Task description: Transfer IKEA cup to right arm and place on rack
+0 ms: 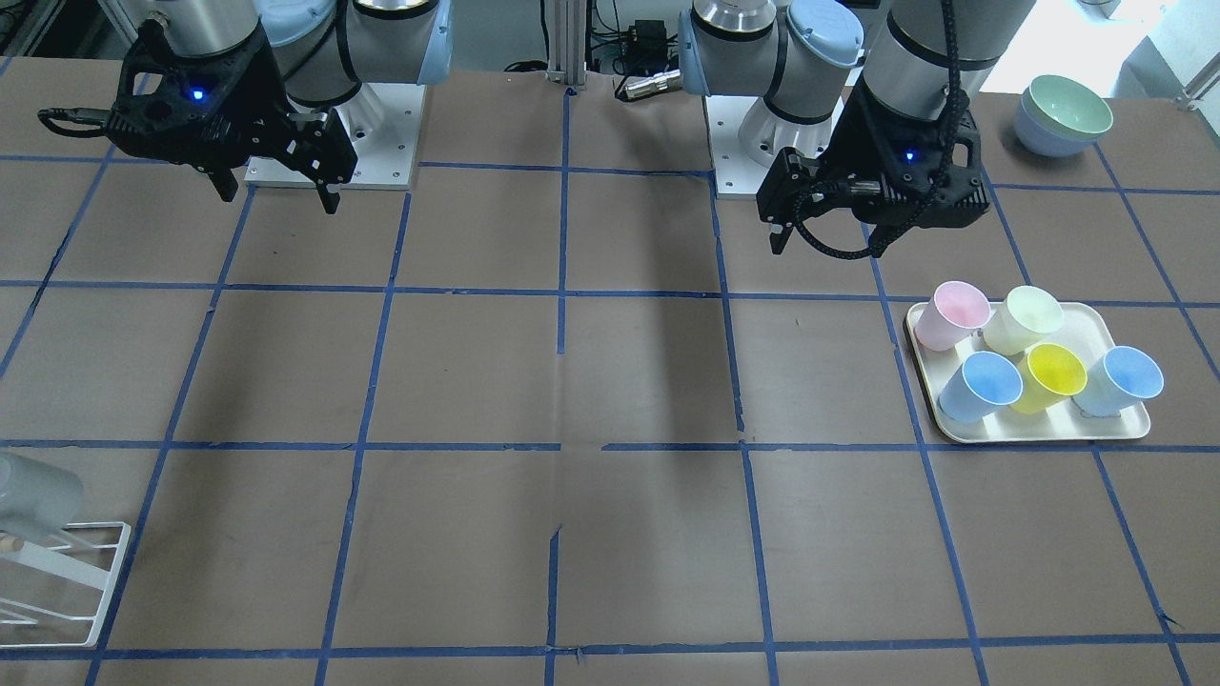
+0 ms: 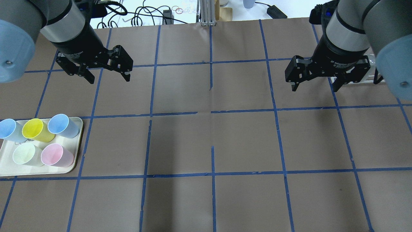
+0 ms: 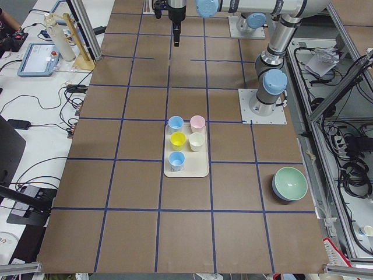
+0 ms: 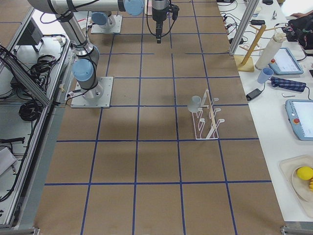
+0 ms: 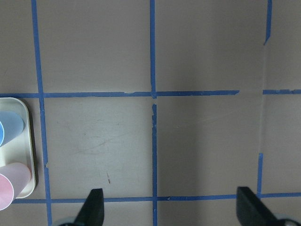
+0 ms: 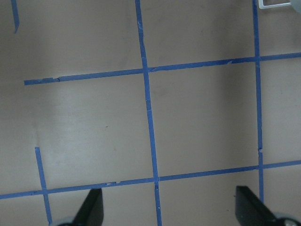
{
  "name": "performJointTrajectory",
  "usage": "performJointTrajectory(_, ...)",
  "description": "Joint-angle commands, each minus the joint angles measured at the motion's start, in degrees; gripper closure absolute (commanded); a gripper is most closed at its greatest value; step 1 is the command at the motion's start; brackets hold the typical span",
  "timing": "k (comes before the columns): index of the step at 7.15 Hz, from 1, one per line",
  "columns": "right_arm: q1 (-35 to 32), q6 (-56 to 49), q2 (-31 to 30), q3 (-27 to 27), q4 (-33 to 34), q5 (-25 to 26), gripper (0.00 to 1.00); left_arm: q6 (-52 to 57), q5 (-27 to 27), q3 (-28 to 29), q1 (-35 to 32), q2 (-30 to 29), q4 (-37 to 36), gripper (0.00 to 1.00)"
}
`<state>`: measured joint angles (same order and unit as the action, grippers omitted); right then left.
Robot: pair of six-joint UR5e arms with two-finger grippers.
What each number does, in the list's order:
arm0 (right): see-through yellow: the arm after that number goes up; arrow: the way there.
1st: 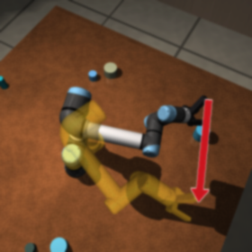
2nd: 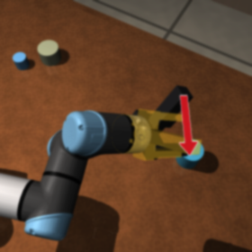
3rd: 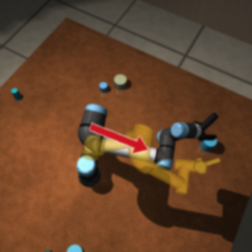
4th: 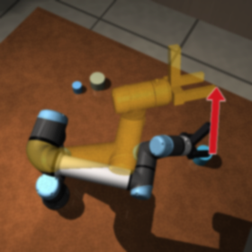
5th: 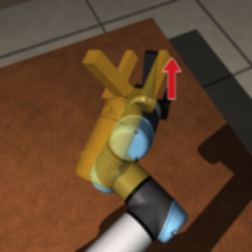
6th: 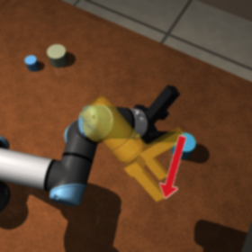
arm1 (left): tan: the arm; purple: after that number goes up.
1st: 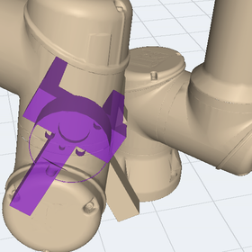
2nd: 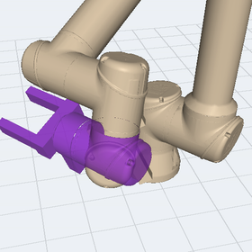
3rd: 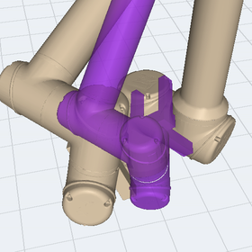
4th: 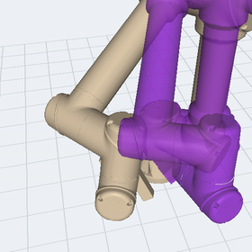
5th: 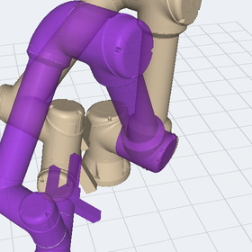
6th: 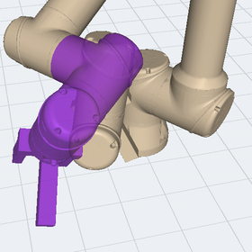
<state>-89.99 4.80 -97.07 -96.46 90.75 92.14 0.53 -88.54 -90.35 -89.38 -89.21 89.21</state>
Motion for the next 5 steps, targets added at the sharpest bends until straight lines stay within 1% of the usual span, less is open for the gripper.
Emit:
performJointTrajectory(1, 0.8, -1.5, -0.1, 0.0, -1.4, -0.2, 0.00, 0.0, -0.1, -0.1, 0.0, 0.0, 0.0, 0.00)
performJointTrajectory(3, 0.8, -1.6, -0.3, 0.0, -1.4, -2.4, 0.00, 0.0, 0.0, 0.0, 0.0, 0.0, 0.0, 0.00)
performJointTrajectory(5, 0.8, -1.8, -0.3, 0.0, -1.5, -2.4, 0.00, 0.0, 0.0, 0.0, 0.0, 0.0, 0.0, 0.00)
